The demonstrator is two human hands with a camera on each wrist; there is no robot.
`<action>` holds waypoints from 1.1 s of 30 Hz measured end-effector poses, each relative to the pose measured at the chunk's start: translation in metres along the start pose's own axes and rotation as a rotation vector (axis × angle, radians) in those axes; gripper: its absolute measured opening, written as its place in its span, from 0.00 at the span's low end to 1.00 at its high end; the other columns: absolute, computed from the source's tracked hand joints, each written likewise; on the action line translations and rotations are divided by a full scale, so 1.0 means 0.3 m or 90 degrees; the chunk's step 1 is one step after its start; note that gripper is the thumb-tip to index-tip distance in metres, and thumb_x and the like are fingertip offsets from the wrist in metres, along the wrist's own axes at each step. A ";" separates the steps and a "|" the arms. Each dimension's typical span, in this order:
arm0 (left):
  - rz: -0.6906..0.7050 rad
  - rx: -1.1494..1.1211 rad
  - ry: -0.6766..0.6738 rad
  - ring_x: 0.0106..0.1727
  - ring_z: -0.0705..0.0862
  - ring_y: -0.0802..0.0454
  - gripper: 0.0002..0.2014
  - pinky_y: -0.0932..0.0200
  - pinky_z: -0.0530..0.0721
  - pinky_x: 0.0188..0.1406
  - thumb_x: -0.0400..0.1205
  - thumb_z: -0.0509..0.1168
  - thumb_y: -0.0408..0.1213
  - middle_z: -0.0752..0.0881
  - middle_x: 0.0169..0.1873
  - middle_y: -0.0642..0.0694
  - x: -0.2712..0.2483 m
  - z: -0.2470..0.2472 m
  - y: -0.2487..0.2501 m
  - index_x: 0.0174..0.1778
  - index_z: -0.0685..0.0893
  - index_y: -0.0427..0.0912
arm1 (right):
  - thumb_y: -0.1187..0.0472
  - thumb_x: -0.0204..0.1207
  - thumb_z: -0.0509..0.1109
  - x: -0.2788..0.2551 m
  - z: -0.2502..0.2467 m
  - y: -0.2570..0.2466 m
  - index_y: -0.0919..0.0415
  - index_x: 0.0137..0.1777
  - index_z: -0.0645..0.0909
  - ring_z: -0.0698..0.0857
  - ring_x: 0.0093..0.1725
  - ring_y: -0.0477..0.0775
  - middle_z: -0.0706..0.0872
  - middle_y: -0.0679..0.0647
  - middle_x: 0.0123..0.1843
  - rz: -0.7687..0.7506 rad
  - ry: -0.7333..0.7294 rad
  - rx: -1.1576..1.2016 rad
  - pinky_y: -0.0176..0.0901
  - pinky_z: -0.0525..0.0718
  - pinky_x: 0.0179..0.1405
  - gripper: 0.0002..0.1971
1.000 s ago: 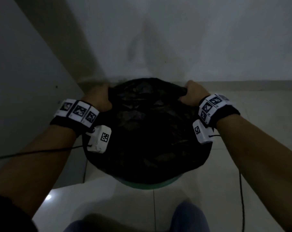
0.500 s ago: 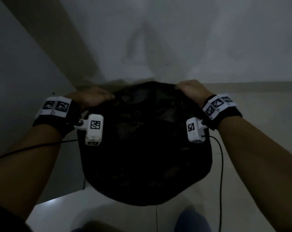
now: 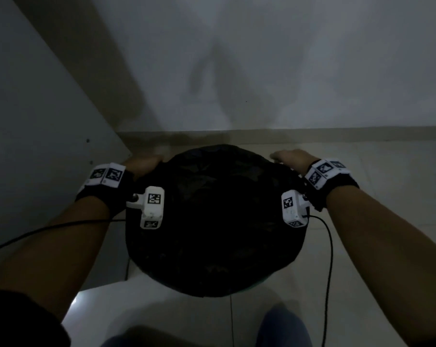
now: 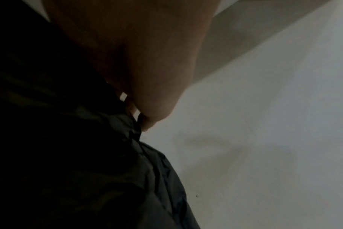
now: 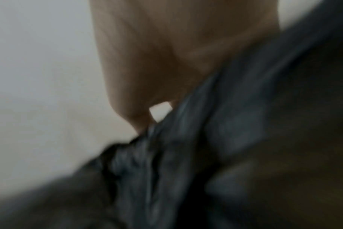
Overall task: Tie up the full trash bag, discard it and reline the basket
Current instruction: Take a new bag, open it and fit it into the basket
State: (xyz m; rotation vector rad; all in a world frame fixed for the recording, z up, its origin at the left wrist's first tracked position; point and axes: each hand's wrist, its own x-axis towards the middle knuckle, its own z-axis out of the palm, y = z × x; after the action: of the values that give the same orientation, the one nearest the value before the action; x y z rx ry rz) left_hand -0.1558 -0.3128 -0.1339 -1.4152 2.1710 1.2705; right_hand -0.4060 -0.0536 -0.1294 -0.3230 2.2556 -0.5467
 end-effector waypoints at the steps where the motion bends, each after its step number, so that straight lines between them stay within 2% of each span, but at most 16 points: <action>1: 0.001 -0.005 0.008 0.56 0.82 0.43 0.14 0.56 0.74 0.52 0.87 0.58 0.45 0.83 0.61 0.42 -0.031 -0.004 -0.009 0.55 0.84 0.40 | 0.49 0.84 0.61 -0.034 -0.014 0.013 0.60 0.61 0.81 0.81 0.57 0.62 0.82 0.59 0.61 0.015 -0.044 0.072 0.48 0.78 0.56 0.17; 5: -0.046 -0.114 0.005 0.59 0.82 0.41 0.26 0.55 0.75 0.55 0.86 0.59 0.55 0.81 0.63 0.43 -0.149 0.018 -0.072 0.71 0.79 0.39 | 0.50 0.74 0.62 -0.130 -0.005 0.142 0.58 0.42 0.76 0.77 0.39 0.59 0.78 0.56 0.42 0.119 -0.075 0.320 0.46 0.75 0.39 0.11; 7: -0.056 -0.124 0.017 0.64 0.82 0.39 0.33 0.54 0.77 0.59 0.84 0.57 0.61 0.80 0.69 0.39 -0.187 0.053 -0.118 0.75 0.75 0.37 | 0.54 0.73 0.64 -0.167 0.023 0.183 0.61 0.48 0.79 0.82 0.44 0.60 0.82 0.57 0.45 0.125 -0.078 0.350 0.48 0.80 0.42 0.11; 10: -0.055 -0.196 0.084 0.65 0.82 0.37 0.44 0.45 0.78 0.69 0.74 0.56 0.69 0.79 0.72 0.38 -0.237 0.112 -0.189 0.77 0.72 0.37 | 0.53 0.73 0.72 -0.203 0.069 0.214 0.70 0.63 0.82 0.86 0.56 0.64 0.87 0.62 0.57 0.105 -0.001 0.361 0.56 0.86 0.58 0.23; 12: -0.057 -0.282 0.137 0.66 0.81 0.36 0.49 0.42 0.77 0.71 0.68 0.57 0.70 0.78 0.73 0.38 -0.269 0.153 -0.244 0.79 0.69 0.38 | 0.48 0.73 0.74 -0.248 0.098 0.236 0.70 0.61 0.83 0.86 0.58 0.64 0.87 0.62 0.58 0.091 0.084 0.337 0.59 0.84 0.64 0.26; 14: -0.081 -0.340 0.167 0.65 0.81 0.35 0.52 0.40 0.78 0.70 0.65 0.58 0.70 0.79 0.72 0.37 -0.325 0.189 -0.288 0.80 0.68 0.39 | 0.48 0.73 0.74 -0.307 0.134 0.271 0.67 0.60 0.82 0.85 0.57 0.63 0.86 0.61 0.57 0.097 0.109 0.400 0.59 0.86 0.60 0.24; 16: -0.092 -0.403 0.135 0.60 0.84 0.36 0.48 0.40 0.82 0.65 0.65 0.60 0.67 0.82 0.68 0.36 -0.382 0.220 -0.331 0.77 0.73 0.39 | 0.51 0.73 0.73 -0.372 0.177 0.320 0.64 0.62 0.81 0.84 0.55 0.62 0.85 0.59 0.57 0.096 0.065 0.493 0.54 0.86 0.50 0.22; 18: -0.091 -0.486 0.057 0.48 0.89 0.40 0.32 0.48 0.88 0.51 0.74 0.61 0.59 0.88 0.59 0.37 -0.492 0.248 -0.330 0.67 0.81 0.39 | 0.55 0.75 0.71 -0.433 0.223 0.370 0.62 0.63 0.82 0.83 0.52 0.60 0.84 0.58 0.57 0.080 0.005 0.541 0.48 0.83 0.42 0.19; 20: -0.052 -0.574 -0.019 0.32 0.90 0.47 0.16 0.59 0.88 0.34 0.84 0.59 0.46 0.92 0.38 0.40 -0.572 0.267 -0.349 0.50 0.86 0.38 | 0.57 0.78 0.69 -0.476 0.268 0.418 0.62 0.65 0.82 0.84 0.52 0.59 0.85 0.58 0.57 0.062 -0.020 0.599 0.47 0.84 0.41 0.17; 21: -0.036 -0.624 -0.062 0.31 0.90 0.48 0.14 0.60 0.89 0.34 0.84 0.62 0.43 0.92 0.34 0.41 -0.604 0.271 -0.363 0.47 0.89 0.37 | 0.57 0.80 0.69 -0.487 0.288 0.443 0.63 0.67 0.82 0.85 0.55 0.60 0.86 0.58 0.59 0.059 -0.017 0.639 0.48 0.86 0.44 0.18; 23: -0.016 -0.738 -0.114 0.51 0.90 0.43 0.18 0.52 0.85 0.60 0.74 0.74 0.41 0.91 0.51 0.39 -0.650 0.278 -0.417 0.58 0.90 0.37 | 0.56 0.82 0.67 -0.511 0.321 0.484 0.64 0.72 0.79 0.86 0.62 0.61 0.87 0.60 0.65 0.052 -0.007 0.735 0.53 0.88 0.52 0.20; 25: -0.027 -0.828 -0.094 0.64 0.84 0.40 0.17 0.46 0.77 0.70 0.72 0.75 0.37 0.88 0.62 0.39 -0.665 0.276 -0.476 0.57 0.91 0.37 | 0.58 0.81 0.69 -0.531 0.334 0.504 0.67 0.68 0.81 0.88 0.59 0.64 0.88 0.63 0.62 0.049 0.043 0.792 0.57 0.88 0.55 0.19; 26: -0.032 -0.840 -0.084 0.61 0.85 0.42 0.10 0.48 0.78 0.66 0.77 0.71 0.36 0.90 0.58 0.39 -0.682 0.279 -0.481 0.49 0.94 0.37 | 0.60 0.78 0.70 -0.540 0.334 0.508 0.67 0.63 0.84 0.88 0.56 0.65 0.89 0.63 0.59 0.049 0.067 0.792 0.58 0.88 0.56 0.17; 29: -0.049 -0.721 -0.019 0.31 0.86 0.50 0.14 0.58 0.81 0.37 0.82 0.61 0.32 0.88 0.35 0.40 -0.715 0.342 -0.452 0.34 0.88 0.36 | 0.62 0.66 0.64 -0.582 0.348 0.493 0.64 0.49 0.82 0.85 0.49 0.59 0.84 0.60 0.54 0.014 0.093 0.703 0.53 0.82 0.55 0.13; 31: -0.074 -0.554 0.043 0.32 0.82 0.50 0.04 0.59 0.78 0.31 0.80 0.62 0.28 0.86 0.43 0.39 -0.724 0.398 -0.420 0.41 0.81 0.37 | 0.63 0.71 0.60 -0.586 0.371 0.488 0.64 0.55 0.78 0.80 0.50 0.57 0.78 0.59 0.55 -0.006 0.069 0.495 0.49 0.78 0.55 0.13; 33: -0.094 -0.430 0.067 0.48 0.82 0.44 0.16 0.53 0.80 0.41 0.78 0.66 0.27 0.83 0.60 0.38 -0.691 0.438 -0.435 0.62 0.77 0.36 | 0.64 0.68 0.63 -0.528 0.406 0.519 0.70 0.67 0.73 0.82 0.58 0.61 0.80 0.61 0.61 0.008 0.046 0.371 0.52 0.81 0.61 0.26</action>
State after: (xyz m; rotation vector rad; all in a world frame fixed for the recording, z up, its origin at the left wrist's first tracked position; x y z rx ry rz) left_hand 0.0250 -0.1025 -0.1522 -1.8651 1.7103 2.0189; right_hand -0.2190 0.1105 -0.1775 0.0080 2.0494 -1.1824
